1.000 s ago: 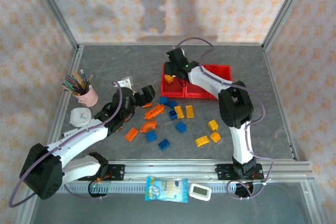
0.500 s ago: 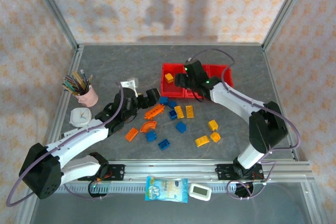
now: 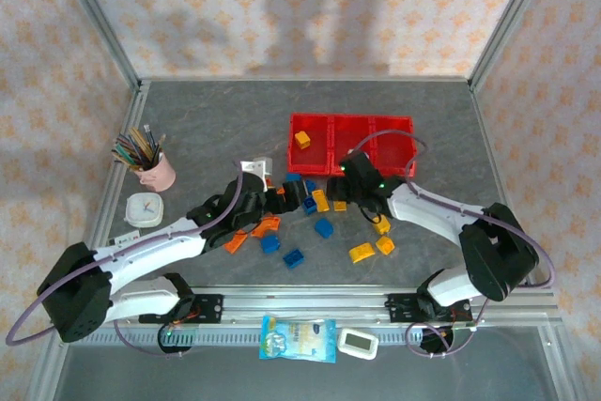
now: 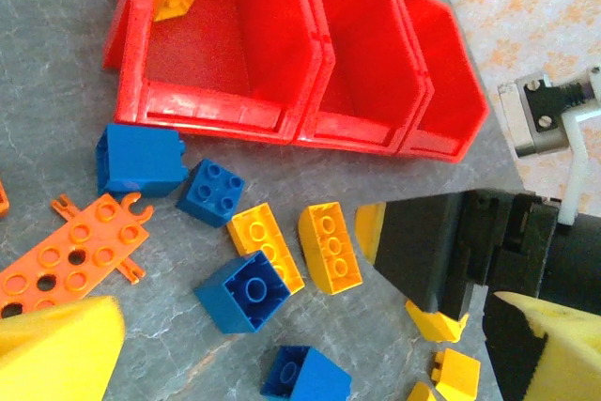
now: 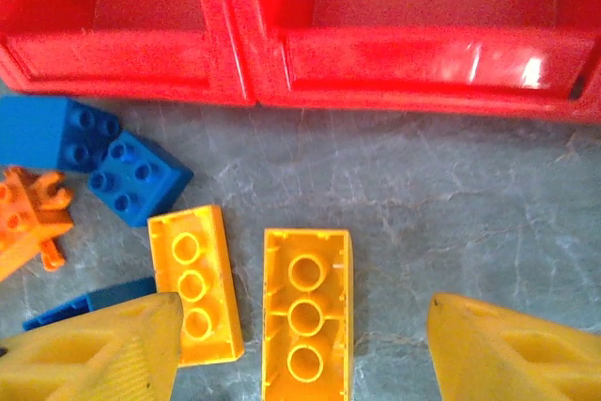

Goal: Sort the legos into containers by color
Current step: Pick up the lego from the center of the table.

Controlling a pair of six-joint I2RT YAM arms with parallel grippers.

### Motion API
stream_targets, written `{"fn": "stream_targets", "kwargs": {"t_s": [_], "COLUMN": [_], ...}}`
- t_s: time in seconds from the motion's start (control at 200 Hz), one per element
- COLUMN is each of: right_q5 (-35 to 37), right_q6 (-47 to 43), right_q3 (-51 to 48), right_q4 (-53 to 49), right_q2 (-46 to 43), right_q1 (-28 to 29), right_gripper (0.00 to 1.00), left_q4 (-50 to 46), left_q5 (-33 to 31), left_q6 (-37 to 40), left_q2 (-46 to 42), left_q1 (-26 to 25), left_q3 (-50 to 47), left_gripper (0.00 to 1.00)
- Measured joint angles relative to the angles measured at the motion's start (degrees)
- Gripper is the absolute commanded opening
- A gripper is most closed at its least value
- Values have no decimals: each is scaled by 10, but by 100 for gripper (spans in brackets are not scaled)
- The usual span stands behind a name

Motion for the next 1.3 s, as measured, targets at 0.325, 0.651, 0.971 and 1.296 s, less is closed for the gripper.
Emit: {"fn": "stream_targets", "kwargs": {"t_s": [0.325, 0.651, 0.971, 1.296], "right_q5": [3, 41, 56, 62], "right_q6": [0, 13, 15, 2], "right_q3": [-2, -2, -7, -3], "right_q4": [29, 34, 37, 24], "right_q2": [70, 102, 102, 80], "right_q1": [8, 8, 8, 8], "right_gripper": [67, 51, 34, 21], "left_q4": [7, 7, 7, 6], "left_q5": [-9, -22, -24, -26], "left_q6": [-6, -10, -10, -9], "left_q2": [20, 20, 22, 22], "left_q1": [-2, -2, -2, -2], "left_q3": [0, 0, 0, 1], "left_gripper": [99, 99, 99, 99]}}
